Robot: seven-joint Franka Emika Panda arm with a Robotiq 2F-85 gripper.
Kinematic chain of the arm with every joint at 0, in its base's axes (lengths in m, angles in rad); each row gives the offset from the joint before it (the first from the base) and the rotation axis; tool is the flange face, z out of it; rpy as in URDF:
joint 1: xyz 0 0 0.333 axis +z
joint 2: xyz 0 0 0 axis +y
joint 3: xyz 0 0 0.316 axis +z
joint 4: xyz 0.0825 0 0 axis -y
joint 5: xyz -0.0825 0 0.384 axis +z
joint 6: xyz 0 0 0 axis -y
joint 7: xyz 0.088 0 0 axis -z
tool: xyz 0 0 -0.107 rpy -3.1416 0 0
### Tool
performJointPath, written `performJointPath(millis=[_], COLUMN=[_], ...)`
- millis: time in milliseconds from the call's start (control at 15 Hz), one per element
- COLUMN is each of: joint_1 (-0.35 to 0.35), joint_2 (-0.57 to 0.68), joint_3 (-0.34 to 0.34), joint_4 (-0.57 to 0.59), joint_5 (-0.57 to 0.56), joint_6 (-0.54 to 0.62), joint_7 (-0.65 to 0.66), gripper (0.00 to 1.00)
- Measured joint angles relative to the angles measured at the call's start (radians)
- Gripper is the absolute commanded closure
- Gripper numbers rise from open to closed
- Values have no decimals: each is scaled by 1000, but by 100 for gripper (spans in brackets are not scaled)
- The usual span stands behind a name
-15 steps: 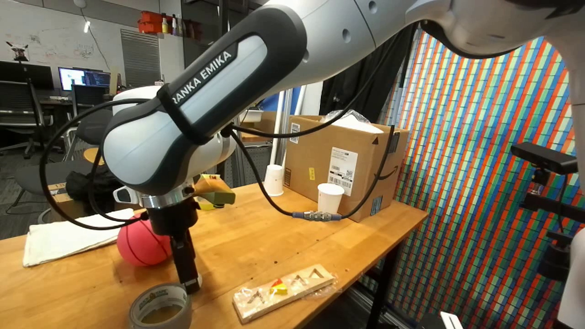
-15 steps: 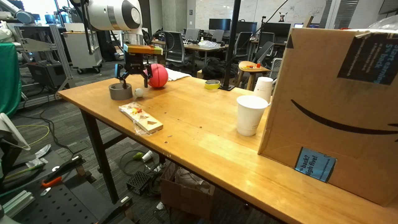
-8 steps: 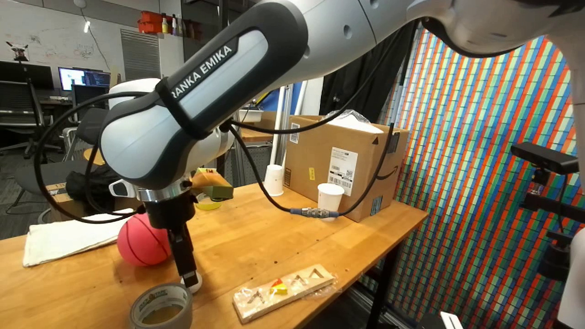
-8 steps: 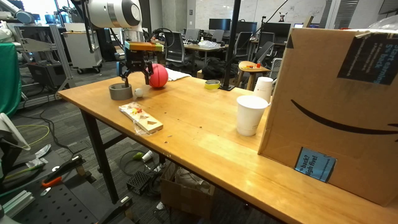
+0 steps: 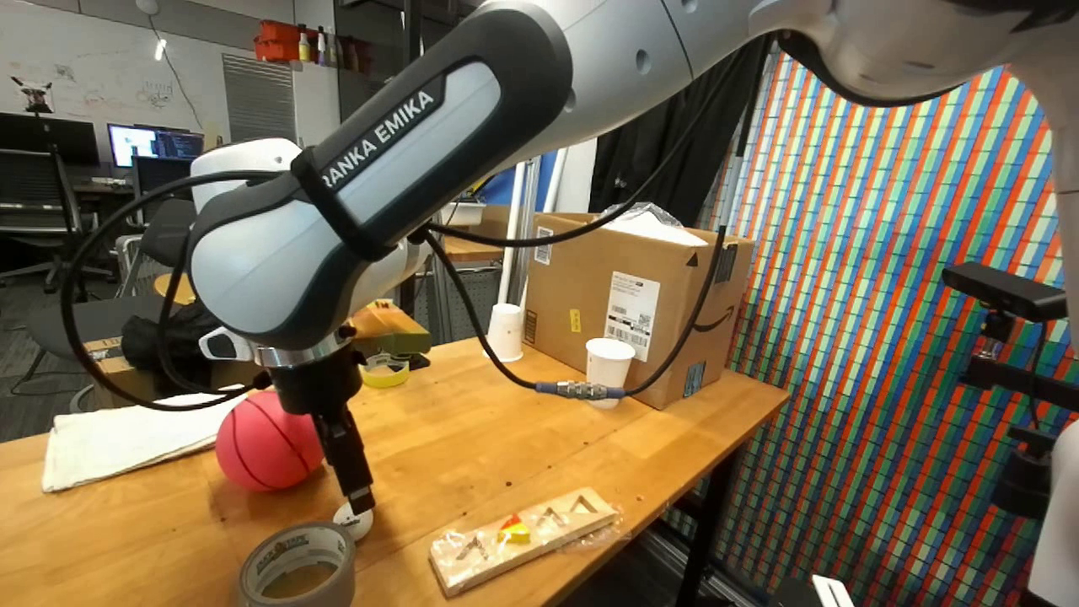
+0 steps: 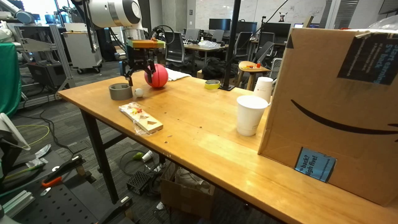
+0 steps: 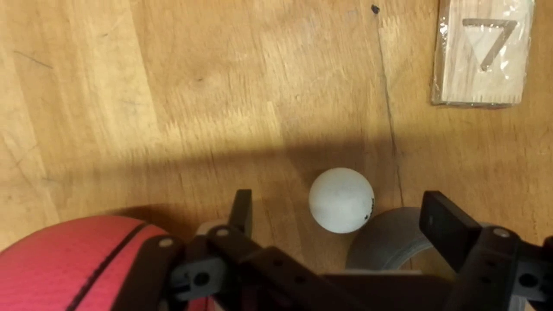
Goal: Put the white ball in the cup, then place the basketball on the tape
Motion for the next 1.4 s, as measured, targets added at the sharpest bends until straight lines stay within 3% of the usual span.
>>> performJointPath(millis=[1400], joint_1=[9], joint_2=[24], joint_3=[24], joint_4=[-24], joint_5=[-27], joint_6=[-1], joint_7=[-57], gripper=[0])
